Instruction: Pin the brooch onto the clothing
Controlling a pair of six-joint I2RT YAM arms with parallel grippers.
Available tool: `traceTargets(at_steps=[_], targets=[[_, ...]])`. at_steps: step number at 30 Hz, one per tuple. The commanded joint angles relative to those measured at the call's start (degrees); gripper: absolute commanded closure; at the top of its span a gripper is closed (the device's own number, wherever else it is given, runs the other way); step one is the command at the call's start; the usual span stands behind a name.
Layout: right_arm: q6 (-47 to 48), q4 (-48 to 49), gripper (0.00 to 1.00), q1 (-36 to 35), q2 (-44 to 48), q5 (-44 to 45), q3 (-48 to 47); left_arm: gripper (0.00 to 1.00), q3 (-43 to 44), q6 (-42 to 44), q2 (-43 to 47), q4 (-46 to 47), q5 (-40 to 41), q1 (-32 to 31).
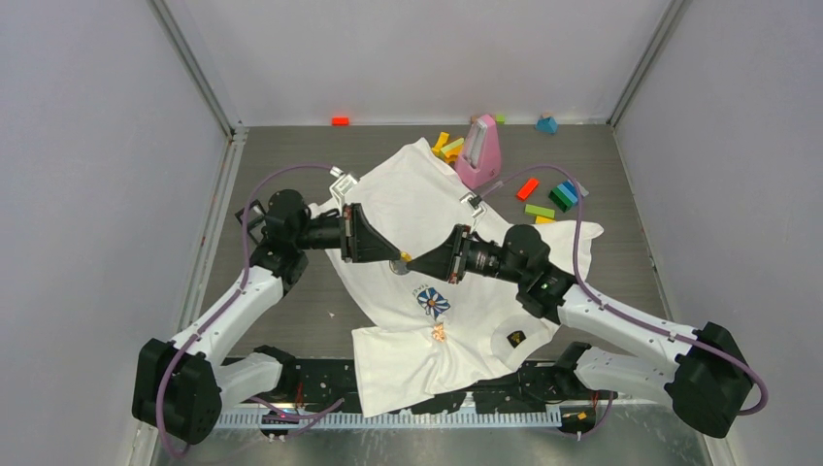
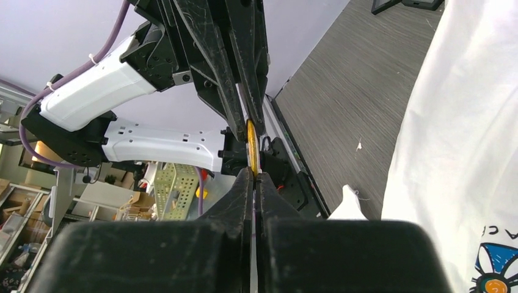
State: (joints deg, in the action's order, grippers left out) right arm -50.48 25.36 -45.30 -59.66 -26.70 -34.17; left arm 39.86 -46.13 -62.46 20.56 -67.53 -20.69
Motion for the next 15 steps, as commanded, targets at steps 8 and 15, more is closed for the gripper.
traceTargets(at_steps=[8, 15], targets=[[17.68, -13.37, 0.99, -1.68, 3.34, 13.84, -2.84, 0.21, 8.88, 16.83, 5.76, -33.62, 28.56, -0.32], [30.72, -19.93, 0.99, -6.28, 4.13, 31.64, -5.37, 0.18, 6.66, -1.06, 7.85, -36.38, 37.45, -0.38]])
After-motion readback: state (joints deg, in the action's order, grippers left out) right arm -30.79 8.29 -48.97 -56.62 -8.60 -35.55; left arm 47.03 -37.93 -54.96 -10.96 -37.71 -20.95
